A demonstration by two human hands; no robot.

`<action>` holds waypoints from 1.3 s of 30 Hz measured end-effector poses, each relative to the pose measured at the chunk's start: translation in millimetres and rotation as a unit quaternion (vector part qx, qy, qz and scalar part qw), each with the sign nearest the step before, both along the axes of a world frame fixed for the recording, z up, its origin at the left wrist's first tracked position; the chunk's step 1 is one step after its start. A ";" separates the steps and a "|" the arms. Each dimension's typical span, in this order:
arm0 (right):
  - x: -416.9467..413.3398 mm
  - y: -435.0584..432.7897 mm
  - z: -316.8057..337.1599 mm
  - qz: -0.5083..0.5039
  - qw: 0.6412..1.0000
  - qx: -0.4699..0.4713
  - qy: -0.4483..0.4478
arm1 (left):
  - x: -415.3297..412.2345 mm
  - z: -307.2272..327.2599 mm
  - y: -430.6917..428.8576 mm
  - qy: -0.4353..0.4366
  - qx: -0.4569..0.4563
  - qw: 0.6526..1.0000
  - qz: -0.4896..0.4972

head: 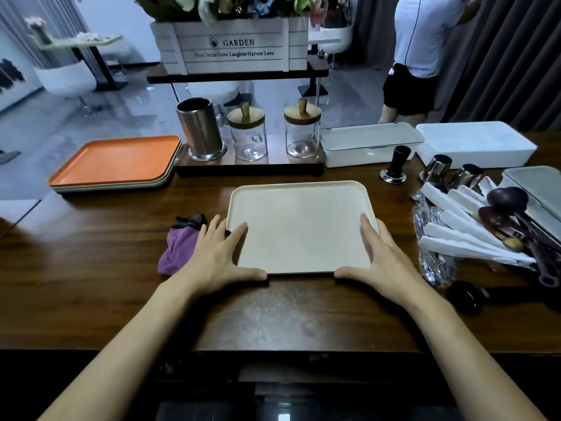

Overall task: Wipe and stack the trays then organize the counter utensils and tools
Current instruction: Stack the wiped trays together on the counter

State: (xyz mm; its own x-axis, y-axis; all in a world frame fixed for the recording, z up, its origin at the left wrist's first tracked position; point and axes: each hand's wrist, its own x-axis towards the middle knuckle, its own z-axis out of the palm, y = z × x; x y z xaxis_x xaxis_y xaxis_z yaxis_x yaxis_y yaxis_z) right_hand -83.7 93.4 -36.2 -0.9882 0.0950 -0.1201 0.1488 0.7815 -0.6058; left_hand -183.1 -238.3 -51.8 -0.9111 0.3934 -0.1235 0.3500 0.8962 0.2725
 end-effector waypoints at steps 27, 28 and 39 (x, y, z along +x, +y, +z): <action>-104.5 -282.0 38.3 0.092 0.995 0.022 0.042 | -28.2 42.2 -301.8 0.049 0.076 0.992 0.086; -107.6 -286.1 39.5 0.095 0.994 0.022 0.047 | -27.5 46.0 -305.0 0.050 0.087 0.991 0.088; -165.3 -323.6 52.9 0.141 0.985 0.024 0.096 | -53.9 71.1 -342.7 0.068 0.088 0.984 0.136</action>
